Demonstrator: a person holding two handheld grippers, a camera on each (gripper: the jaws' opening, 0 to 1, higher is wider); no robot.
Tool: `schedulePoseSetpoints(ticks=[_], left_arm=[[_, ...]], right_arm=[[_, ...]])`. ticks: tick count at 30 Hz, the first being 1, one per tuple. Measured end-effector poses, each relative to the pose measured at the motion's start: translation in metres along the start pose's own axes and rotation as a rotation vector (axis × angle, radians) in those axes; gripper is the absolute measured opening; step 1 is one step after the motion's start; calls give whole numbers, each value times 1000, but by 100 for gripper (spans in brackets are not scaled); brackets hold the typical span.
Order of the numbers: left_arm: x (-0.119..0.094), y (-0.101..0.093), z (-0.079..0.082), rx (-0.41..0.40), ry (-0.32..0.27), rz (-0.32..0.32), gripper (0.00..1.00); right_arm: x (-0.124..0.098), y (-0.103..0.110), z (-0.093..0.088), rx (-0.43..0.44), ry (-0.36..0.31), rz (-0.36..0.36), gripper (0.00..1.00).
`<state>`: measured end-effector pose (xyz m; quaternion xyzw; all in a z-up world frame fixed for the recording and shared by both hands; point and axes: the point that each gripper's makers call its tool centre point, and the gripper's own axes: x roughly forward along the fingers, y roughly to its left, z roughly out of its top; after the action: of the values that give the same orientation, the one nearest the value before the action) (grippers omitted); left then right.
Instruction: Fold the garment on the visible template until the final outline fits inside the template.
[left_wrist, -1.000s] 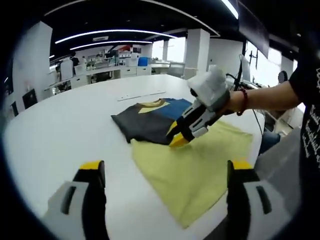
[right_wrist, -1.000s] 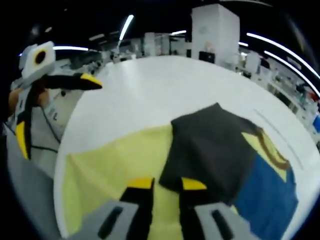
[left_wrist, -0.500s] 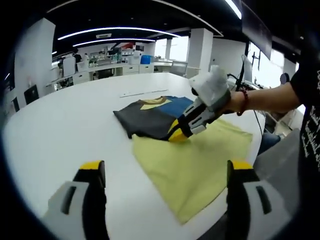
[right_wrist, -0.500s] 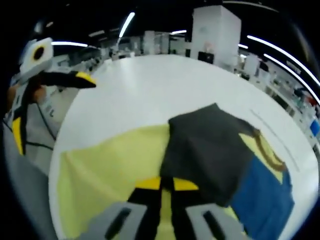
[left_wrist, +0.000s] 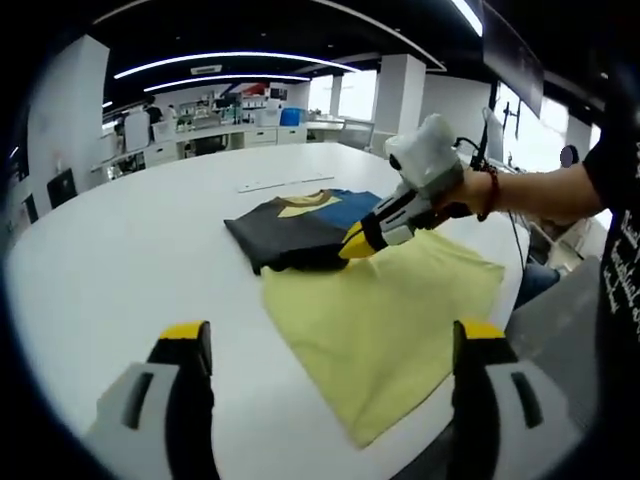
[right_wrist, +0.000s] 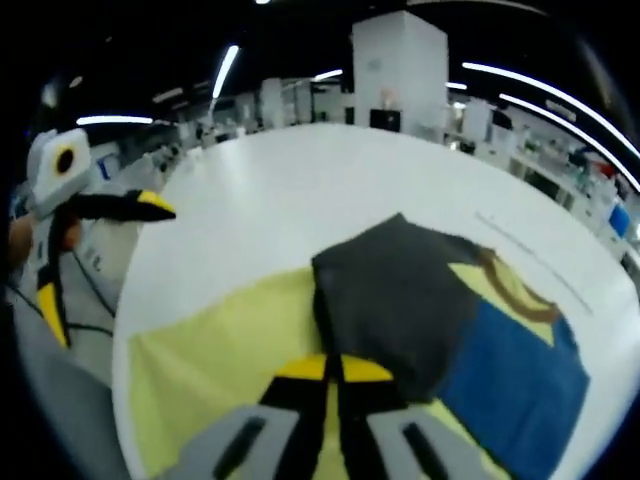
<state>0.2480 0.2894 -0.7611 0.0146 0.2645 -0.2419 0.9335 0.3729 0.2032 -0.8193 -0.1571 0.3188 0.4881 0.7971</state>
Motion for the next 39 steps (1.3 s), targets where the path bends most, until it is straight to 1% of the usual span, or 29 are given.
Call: schedulePoseSetpoints(ticks=[4, 6, 8, 13, 14, 17, 19, 20, 22, 25, 28, 31, 34, 39], left_arm=[[1, -1, 1, 5, 0, -3, 98], [1, -2, 1, 6, 0, -4, 98], [2, -4, 1, 8, 2, -8, 98], [3, -6, 3, 15, 0, -14, 98], [3, -7, 3, 16, 1, -14, 98], [3, -6, 2, 17, 5, -16, 98], [3, -6, 1, 20, 8, -14, 98], [3, -6, 1, 20, 9, -15, 98], [4, -7, 1, 18, 9, -17, 98], [5, -8, 0, 22, 13, -19, 98], [5, -10, 0, 23, 14, -23, 98], [6, -11, 1, 24, 13, -24, 98], [7, -13, 2, 24, 11, -25, 98], [7, -13, 2, 24, 13, -27, 98]], right_arm=[[-8, -9, 4, 43, -24, -18, 0], [-13, -17, 5, 64, -35, -40, 0], [-16, -21, 6, 84, -48, -57, 0], [-27, -38, 6, 175, -91, -106, 0], [-29, -42, 5, 197, -98, -125, 0], [-35, -55, 0, 206, -94, -175, 0], [-38, -60, -1, 245, -107, -183, 0], [-39, -62, -2, 251, -104, -190, 0], [-43, -69, -8, 221, -78, -237, 0], [-46, -74, -10, 252, -90, -247, 0], [-49, -78, -14, 269, -88, -263, 0], [-54, -84, -19, 297, -87, -284, 0], [-59, -89, -24, 307, -83, -308, 0], [-68, -103, -35, 343, -83, -349, 0]])
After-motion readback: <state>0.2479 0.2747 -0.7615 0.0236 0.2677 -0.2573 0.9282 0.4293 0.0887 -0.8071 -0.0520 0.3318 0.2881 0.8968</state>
